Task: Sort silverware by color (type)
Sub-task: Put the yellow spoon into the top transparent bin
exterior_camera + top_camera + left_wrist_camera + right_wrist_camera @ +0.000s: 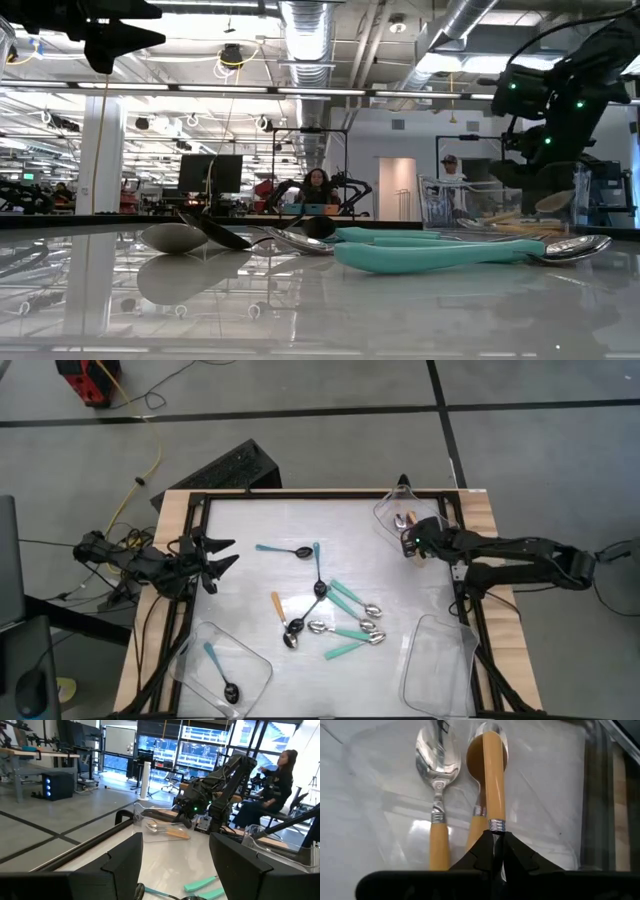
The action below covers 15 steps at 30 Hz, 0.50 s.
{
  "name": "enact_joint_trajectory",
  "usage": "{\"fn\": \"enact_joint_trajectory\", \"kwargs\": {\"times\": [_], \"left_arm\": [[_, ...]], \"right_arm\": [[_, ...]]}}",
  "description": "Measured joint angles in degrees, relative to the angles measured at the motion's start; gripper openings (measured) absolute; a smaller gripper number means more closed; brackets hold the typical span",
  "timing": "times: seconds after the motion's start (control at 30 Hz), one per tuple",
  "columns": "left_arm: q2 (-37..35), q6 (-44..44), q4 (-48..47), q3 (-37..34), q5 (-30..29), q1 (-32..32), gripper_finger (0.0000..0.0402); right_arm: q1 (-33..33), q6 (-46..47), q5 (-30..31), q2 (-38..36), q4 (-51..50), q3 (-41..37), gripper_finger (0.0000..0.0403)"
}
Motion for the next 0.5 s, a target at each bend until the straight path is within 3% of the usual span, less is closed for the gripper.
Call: {"fn": "enact_joint_trajectory", "kwargs": {"times": [0.5], "left_arm": [[0.0,-0.3,0.0,0.0,0.0,0.0,0.0216]], "right_arm": [[0.0,0.0,0.0,0.9,0.3,0.1,0.0125]]}}
